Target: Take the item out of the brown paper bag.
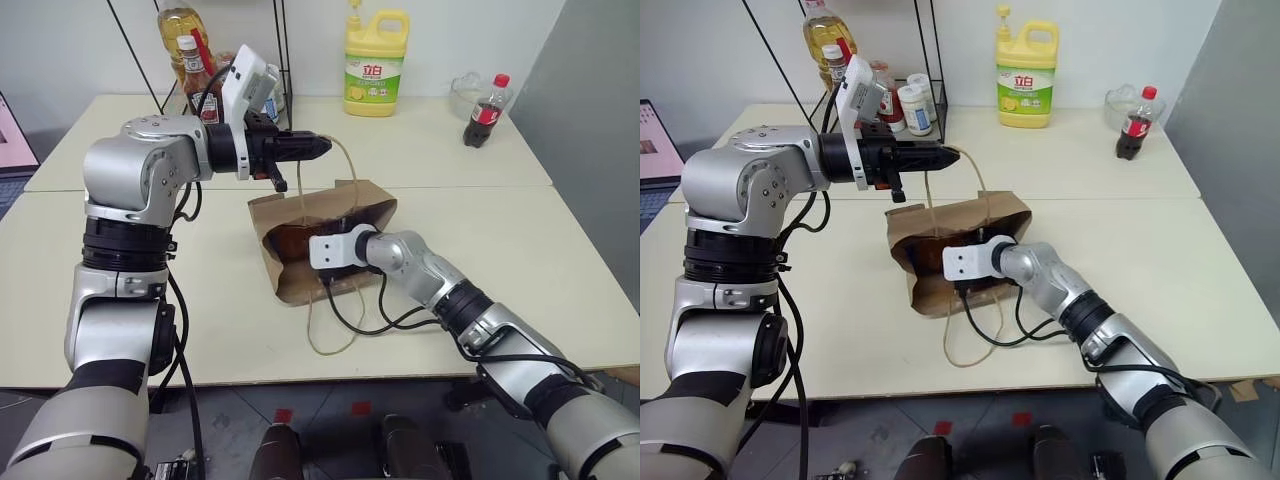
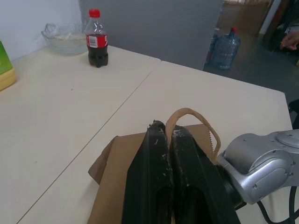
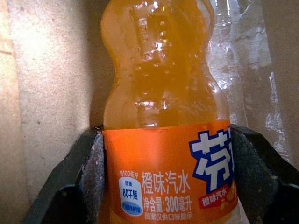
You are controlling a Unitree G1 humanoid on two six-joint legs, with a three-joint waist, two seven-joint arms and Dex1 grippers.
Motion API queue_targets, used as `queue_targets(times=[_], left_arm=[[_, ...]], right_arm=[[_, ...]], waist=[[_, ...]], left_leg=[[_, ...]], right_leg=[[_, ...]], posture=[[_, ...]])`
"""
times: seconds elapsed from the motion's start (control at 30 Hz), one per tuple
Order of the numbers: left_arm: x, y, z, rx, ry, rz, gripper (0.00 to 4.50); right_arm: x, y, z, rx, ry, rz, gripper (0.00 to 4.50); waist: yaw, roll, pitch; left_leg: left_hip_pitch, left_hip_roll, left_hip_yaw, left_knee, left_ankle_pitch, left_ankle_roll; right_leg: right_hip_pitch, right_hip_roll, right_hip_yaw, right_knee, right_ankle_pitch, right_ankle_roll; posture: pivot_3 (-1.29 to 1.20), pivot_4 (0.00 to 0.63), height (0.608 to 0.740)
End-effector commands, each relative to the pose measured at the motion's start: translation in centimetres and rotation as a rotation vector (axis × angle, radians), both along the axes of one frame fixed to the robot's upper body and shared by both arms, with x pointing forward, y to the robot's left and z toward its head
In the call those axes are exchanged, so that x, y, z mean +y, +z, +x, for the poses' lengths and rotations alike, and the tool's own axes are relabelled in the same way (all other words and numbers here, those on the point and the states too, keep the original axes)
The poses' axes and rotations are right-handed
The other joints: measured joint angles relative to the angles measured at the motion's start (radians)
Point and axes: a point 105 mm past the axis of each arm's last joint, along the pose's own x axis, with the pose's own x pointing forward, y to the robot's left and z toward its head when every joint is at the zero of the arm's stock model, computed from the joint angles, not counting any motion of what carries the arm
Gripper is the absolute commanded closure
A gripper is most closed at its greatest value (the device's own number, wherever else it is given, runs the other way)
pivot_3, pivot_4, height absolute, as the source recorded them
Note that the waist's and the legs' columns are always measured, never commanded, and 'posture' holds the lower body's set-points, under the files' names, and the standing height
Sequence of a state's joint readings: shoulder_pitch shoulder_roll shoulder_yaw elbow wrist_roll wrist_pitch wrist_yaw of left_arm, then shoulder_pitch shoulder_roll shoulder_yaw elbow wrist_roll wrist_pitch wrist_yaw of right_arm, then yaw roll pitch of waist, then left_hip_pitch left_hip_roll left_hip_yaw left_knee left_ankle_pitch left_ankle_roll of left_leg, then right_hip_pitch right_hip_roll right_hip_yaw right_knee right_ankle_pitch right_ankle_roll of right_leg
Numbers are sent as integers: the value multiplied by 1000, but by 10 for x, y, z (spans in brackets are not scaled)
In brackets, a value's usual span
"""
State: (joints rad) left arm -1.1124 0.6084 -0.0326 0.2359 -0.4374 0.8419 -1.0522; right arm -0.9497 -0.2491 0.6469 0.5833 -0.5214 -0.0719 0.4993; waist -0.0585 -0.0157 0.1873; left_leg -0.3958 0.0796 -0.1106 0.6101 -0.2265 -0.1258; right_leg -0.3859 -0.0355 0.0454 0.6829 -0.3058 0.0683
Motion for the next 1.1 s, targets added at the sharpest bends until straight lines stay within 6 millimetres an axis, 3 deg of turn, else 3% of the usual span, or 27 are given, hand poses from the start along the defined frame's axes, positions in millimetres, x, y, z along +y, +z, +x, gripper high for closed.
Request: queue_targets(times=[0.03, 0.2, 0.7, 0.97, 1.1], left_arm=[[2, 17, -3, -68, 5, -30, 4500], [5, 8, 1, -72, 24, -3, 4500], [10, 4, 20, -100, 112, 11, 4500], [15, 3, 27, -113, 147, 25, 4500], [15, 1, 27, -113, 147, 26, 4500]], right_arm=[[-16, -4, 0, 3, -1, -9, 1247], [-12, 33, -20, -133, 162, 107, 1247], [-46, 71, -71, -144, 314, 339, 1247], [-75, 122, -105, -152, 280, 602, 1247], [-104, 149, -97, -217, 117, 710, 1247]], waist=[[2, 0, 0], [3, 0, 0], [2, 0, 0], [2, 0, 0], [4, 0, 0]], left_leg=[[0, 0, 0, 0, 0, 0], [-3, 0, 0, 0, 0, 0], [-4, 0, 0, 0, 0, 0], [-4, 0, 1, 0, 0, 0], [-4, 0, 1, 0, 0, 0]], right_leg=[[0, 0, 0, 0, 0, 0], [-2, 0, 0, -2, 0, 0], [-3, 0, 0, -2, 0, 0], [-3, 0, 0, -2, 0, 0], [-3, 0, 0, -2, 0, 0]], posture=[[0, 150, 740], [0, 150, 740], [0, 150, 740], [0, 150, 740], [0, 150, 740]])
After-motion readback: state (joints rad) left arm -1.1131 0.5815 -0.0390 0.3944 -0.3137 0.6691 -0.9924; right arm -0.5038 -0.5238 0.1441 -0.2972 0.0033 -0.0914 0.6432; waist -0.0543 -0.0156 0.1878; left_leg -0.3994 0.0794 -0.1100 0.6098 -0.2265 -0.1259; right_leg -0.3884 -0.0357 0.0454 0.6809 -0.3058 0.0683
